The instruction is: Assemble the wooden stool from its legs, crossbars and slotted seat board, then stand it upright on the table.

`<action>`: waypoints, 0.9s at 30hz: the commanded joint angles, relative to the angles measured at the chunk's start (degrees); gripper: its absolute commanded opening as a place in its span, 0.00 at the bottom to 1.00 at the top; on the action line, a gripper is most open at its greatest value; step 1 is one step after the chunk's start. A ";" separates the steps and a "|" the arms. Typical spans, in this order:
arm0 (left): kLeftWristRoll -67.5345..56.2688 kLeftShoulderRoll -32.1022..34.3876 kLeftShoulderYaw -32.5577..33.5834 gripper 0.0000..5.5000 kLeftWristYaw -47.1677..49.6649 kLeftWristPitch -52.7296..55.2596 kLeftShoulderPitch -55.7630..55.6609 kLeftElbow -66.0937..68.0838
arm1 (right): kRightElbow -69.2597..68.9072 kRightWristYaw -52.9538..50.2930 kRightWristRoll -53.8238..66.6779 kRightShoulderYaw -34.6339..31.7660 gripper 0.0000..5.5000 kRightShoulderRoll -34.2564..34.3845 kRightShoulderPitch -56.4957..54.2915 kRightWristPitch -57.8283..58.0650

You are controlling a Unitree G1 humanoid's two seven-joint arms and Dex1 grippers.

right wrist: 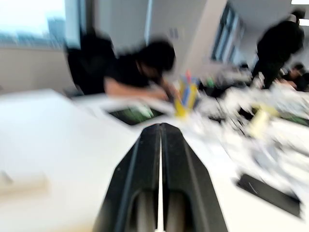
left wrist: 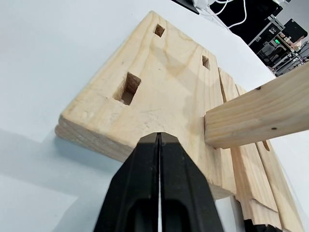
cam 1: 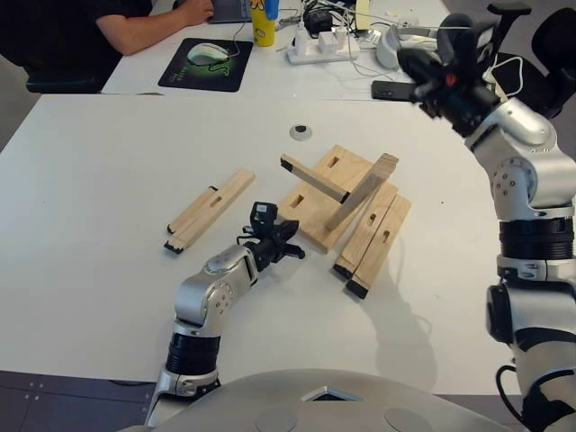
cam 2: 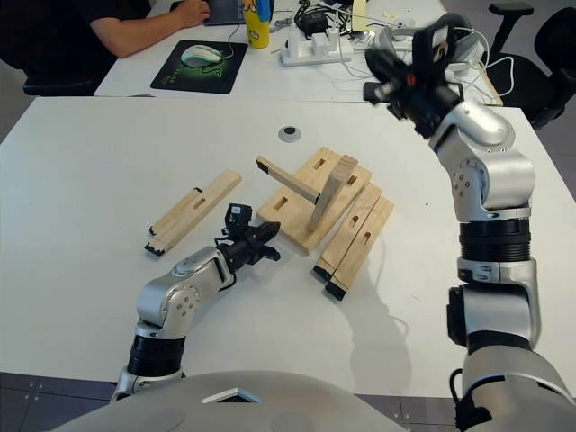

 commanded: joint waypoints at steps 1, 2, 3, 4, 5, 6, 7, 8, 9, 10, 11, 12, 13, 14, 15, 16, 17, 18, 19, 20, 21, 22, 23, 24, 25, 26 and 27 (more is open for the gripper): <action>0.29 0.53 -0.02 0.00 0.32 0.23 -0.52 -1.01 | 5.73 3.70 -8.37 3.82 0.00 -1.46 2.25 -4.19; 0.22 0.90 0.10 0.00 0.08 0.42 -0.82 -1.01 | 6.54 4.79 -9.90 4.78 0.00 -1.15 2.46 -4.78; 0.12 1.46 0.14 0.00 -0.28 0.75 -1.12 -1.27 | 7.17 5.25 -10.98 5.12 0.00 -0.61 2.52 -5.44; -0.10 2.44 0.15 0.00 -1.01 1.19 -1.49 -1.74 | 7.72 6.12 -12.68 6.08 0.00 -0.60 3.03 -6.06; -0.35 3.42 0.37 0.00 -1.58 1.76 -1.86 -2.37 | 8.19 6.54 -13.56 6.25 0.00 -0.40 3.47 -6.31; -0.50 4.42 0.65 0.00 -2.06 2.30 -2.26 -3.06 | 8.99 6.52 -14.56 6.38 0.00 -0.24 3.44 -6.56; -0.76 5.44 1.00 0.00 -2.68 2.88 -2.71 -3.65 | 9.66 6.73 -15.81 6.76 0.00 -0.38 3.53 -6.92; -1.28 6.68 1.91 0.00 -3.24 3.80 -3.31 -4.53 | 10.45 6.82 -16.89 6.97 0.00 -0.35 3.17 -6.90; -1.91 8.00 2.78 0.00 -3.93 4.75 -3.95 -5.41 | 11.07 6.80 -18.00 7.11 0.00 -0.48 2.76 -6.73; -2.45 9.11 3.58 0.00 -4.49 5.59 -4.47 -6.15 | 11.49 7.11 -19.04 7.39 0.00 -0.64 2.37 -6.50; -2.84 10.52 4.59 0.00 -5.15 6.27 -5.18 -6.77 | 11.36 7.87 -20.35 8.02 0.00 -1.29 2.37 -6.26; -3.15 12.11 6.01 0.00 -5.70 6.80 -6.00 -7.23 | 11.70 7.95 -21.37 8.37 0.00 -1.56 1.89 -6.39; -3.36 13.67 7.25 0.00 -6.19 7.25 -6.80 -7.53 | 11.97 8.53 -22.37 8.84 0.00 -1.84 1.50 -6.59; -3.61 15.43 8.61 0.00 -6.79 7.63 -7.83 -7.52 | 12.17 9.95 -23.33 9.54 0.00 -1.95 1.22 -6.81; -3.80 16.51 9.43 0.00 -7.18 7.91 -8.49 -7.47 | 12.37 10.99 -23.97 9.90 0.00 -1.91 1.03 -6.97; -3.90 17.44 10.28 0.00 -7.59 8.01 -9.33 -6.89 | 12.81 11.96 -24.66 10.33 0.00 -1.67 0.56 -7.37; -3.81 18.31 10.79 0.00 -8.01 7.95 -10.15 -5.97 | 13.08 13.49 -25.61 11.21 0.00 -1.70 0.38 -7.71; -3.76 18.96 11.12 0.00 -8.30 7.87 -10.65 -5.23 | 13.16 14.60 -25.84 11.58 0.00 -1.47 0.25 -7.88; -3.81 19.45 11.47 0.00 -8.49 7.82 -10.85 -4.76 | 13.15 15.49 -26.11 11.77 0.00 -1.15 0.11 -7.94; -3.89 19.86 11.77 0.00 -8.65 7.77 -10.82 -4.48 | 13.13 16.67 -26.73 12.35 0.00 -1.02 0.05 -8.08; -3.91 20.19 12.00 0.00 -8.75 7.71 -10.76 -4.30 | 13.06 17.78 -27.22 12.94 0.00 -1.04 0.16 -7.98; -3.87 20.48 12.29 0.00 -8.80 7.59 -10.80 -4.04 | 12.98 18.73 -27.86 13.65 0.00 -1.21 0.44 -8.09; -3.90 20.80 12.64 0.00 -8.85 7.48 -10.90 -3.77 | 12.89 19.57 -28.70 14.45 0.00 -1.44 0.66 -8.28; -3.89 21.20 12.92 0.00 -8.96 7.38 -11.13 -3.52 | 12.36 20.79 -29.29 15.09 0.00 -1.69 1.13 -7.99; -3.89 21.65 13.17 0.00 -9.20 7.29 -11.38 -3.26 | 11.65 21.62 -29.55 15.31 0.00 -1.74 1.57 -7.63; -3.87 21.97 13.37 0.00 -9.37 7.19 -11.58 -3.03 | 10.93 22.30 -29.54 15.36 0.00 -1.81 2.00 -7.23; -3.81 22.23 13.48 0.00 -9.49 7.07 -11.68 -2.80 | 10.00 23.21 -29.76 15.53 0.00 -2.14 2.57 -6.91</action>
